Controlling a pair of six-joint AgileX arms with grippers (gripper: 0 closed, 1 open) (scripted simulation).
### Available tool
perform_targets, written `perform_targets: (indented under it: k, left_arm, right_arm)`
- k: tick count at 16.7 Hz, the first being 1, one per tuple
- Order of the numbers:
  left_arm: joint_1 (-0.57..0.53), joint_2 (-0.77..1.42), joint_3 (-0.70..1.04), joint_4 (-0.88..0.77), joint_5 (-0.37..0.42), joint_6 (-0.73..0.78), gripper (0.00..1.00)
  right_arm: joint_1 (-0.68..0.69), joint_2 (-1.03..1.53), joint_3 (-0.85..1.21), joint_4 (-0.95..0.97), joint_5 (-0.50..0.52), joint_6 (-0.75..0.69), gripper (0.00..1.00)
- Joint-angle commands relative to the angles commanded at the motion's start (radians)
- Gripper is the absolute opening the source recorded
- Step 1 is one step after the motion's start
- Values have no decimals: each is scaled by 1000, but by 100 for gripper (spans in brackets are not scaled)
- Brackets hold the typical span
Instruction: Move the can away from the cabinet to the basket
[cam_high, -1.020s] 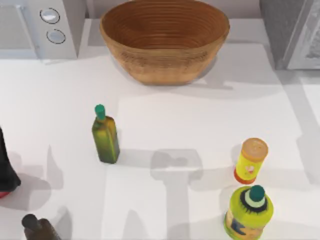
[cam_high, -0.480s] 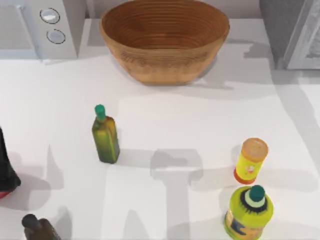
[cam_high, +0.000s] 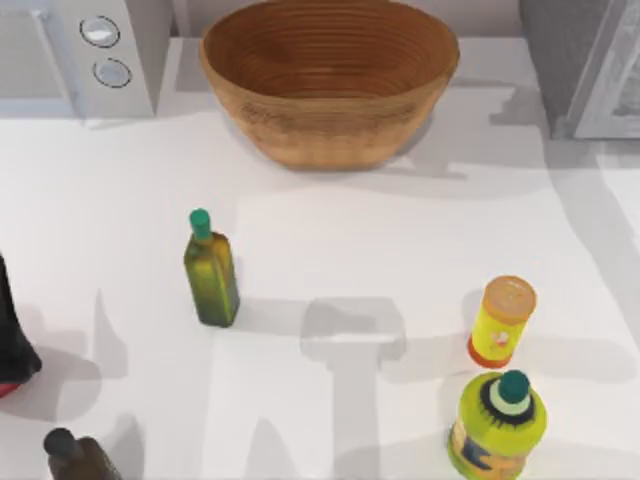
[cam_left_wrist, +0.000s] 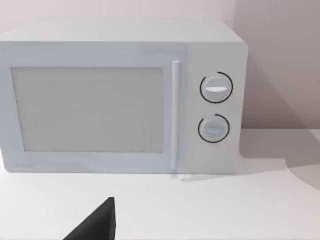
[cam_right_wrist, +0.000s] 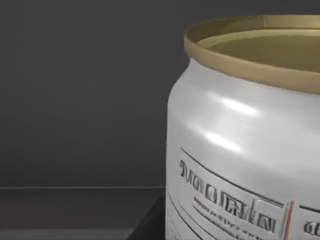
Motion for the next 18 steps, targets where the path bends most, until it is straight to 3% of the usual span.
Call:
perform_targets:
  k: [3,7,18]
  left_arm:
    - [0,0,0,0,0,0,100]
    - [0,0,0,0,0,0,100]
    - [0,0,0,0,0,0,100]
  right_arm:
    - [-11,-92,-93,62,-21,-12,0]
    - [-33,-339,-366,192,-73,-36,0]
    - [-126,-1148,-1645,565,-198,-53,0]
